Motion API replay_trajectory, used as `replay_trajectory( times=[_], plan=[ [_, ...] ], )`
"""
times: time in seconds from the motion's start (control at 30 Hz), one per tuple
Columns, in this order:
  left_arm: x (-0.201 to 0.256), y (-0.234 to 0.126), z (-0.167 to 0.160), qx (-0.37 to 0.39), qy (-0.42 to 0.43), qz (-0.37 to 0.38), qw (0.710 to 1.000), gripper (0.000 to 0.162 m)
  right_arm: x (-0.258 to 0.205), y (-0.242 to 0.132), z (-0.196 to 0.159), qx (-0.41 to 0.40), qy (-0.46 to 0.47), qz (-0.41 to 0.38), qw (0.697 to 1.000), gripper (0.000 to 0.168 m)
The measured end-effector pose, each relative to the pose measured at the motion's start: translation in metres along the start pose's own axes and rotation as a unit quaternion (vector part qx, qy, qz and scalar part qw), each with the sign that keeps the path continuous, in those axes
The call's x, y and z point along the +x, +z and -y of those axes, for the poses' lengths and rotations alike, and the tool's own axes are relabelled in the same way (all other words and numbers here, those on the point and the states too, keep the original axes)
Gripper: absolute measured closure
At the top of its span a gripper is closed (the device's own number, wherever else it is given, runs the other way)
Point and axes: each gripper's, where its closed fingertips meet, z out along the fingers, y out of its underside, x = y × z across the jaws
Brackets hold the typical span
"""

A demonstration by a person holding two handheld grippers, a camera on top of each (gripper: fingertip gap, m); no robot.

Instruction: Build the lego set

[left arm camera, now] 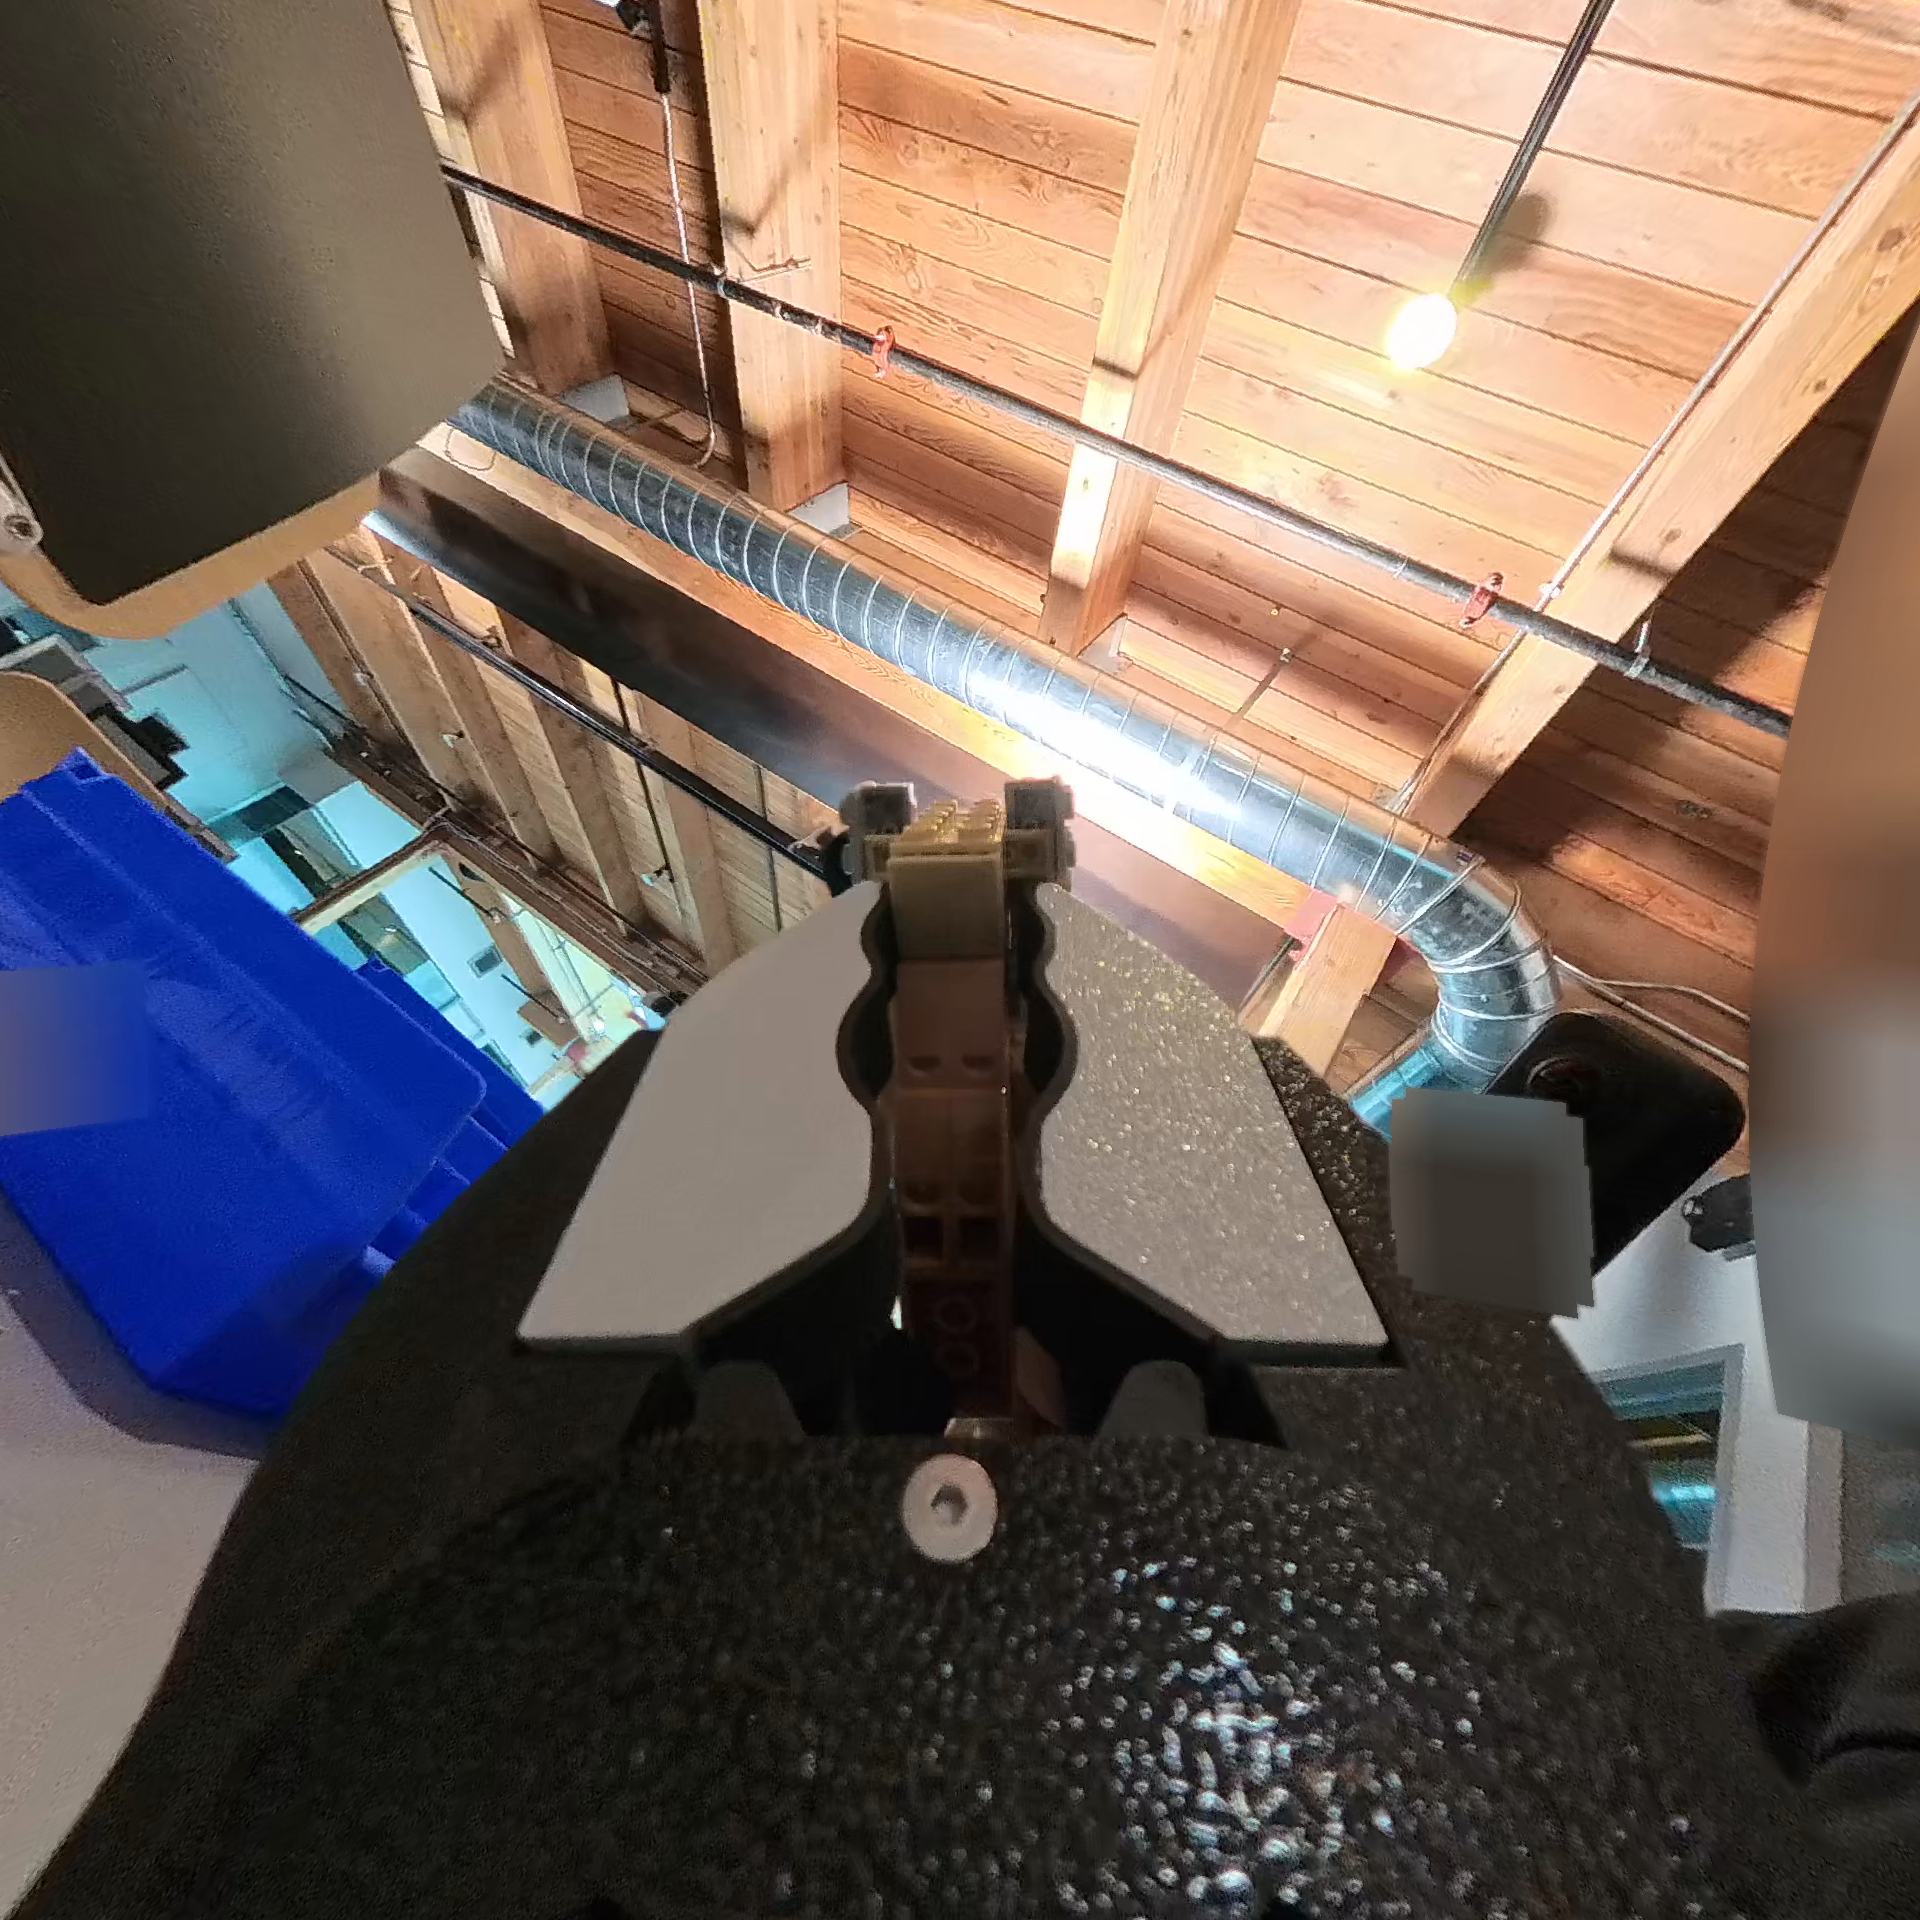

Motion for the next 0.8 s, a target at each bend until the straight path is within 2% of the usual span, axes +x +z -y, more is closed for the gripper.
replay_trajectory(
  times=[0.23, 0.8],
  plan=[
    [0.0071, 0.0013, -0.0006, -0.003, 0.02, -0.008, 1.0, 0.141, 0.0002, -0.003, 0.0032, 0.002, -0.006, -0.012, 1.0, 0.153],
    [0.0055, -0.0005, -0.0092, -0.033, 0.046, 0.001, 0.998, 0.141, 0.0011, -0.0077, -0.0034, -0.001, -0.013, 0.035, 0.999, 0.156]
  ],
)
